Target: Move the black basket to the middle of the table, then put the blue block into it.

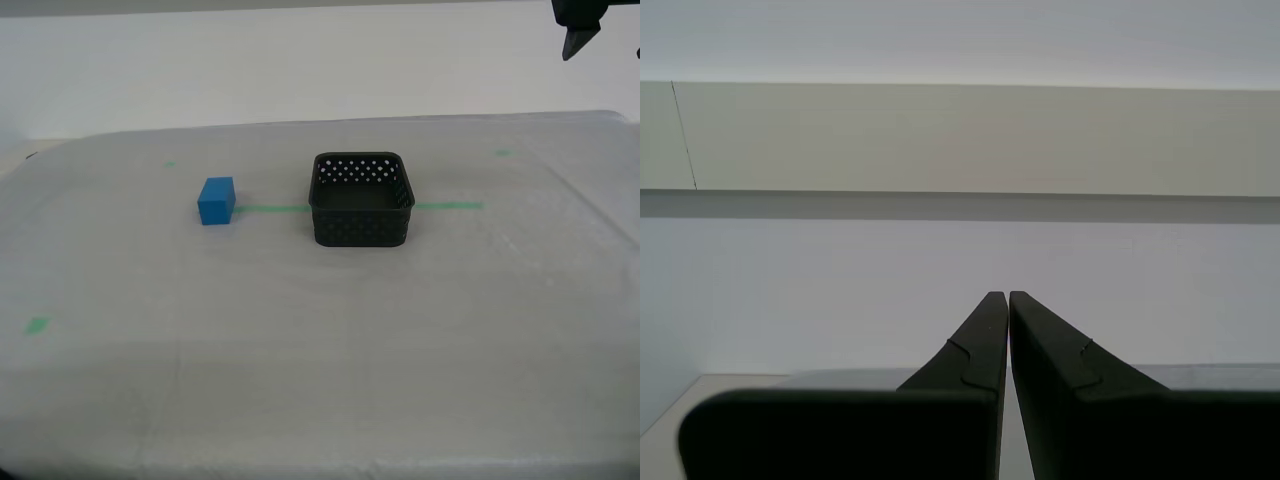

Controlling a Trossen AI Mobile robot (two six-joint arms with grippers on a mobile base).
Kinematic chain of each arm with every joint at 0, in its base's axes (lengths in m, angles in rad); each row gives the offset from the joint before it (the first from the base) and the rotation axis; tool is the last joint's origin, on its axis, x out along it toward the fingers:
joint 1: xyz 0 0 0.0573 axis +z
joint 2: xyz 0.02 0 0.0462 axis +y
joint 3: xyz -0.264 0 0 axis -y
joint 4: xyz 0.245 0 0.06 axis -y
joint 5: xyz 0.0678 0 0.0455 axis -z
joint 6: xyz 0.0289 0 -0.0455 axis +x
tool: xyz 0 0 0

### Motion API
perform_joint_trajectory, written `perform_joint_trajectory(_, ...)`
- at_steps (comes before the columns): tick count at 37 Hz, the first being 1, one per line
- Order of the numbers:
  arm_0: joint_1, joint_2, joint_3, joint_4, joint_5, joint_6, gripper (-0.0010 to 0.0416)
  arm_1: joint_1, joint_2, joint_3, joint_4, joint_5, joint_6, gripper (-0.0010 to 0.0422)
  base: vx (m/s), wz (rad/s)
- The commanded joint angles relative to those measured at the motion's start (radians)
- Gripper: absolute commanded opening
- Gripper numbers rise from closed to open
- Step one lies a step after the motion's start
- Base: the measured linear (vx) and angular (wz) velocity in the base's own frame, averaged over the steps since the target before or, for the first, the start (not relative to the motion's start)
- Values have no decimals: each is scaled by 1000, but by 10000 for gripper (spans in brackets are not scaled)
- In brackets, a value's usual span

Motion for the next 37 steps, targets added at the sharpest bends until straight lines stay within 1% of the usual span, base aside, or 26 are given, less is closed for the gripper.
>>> perform_joint_trajectory(1,1,0,5,2,3,1,399,0,0,0,4,0,2,0,0,0)
perform_joint_trajectory(25,1,0,2,2,3,1,399,0,0,0,4,0,2,0,0,0)
perform_joint_trajectory(27,1,0,2,2,3,1,398,0,0,0,5,0,-5,0,0,0)
perform_joint_trajectory(37,1,0,2,2,3,1,399,0,0,0,5,0,-6,0,0,0)
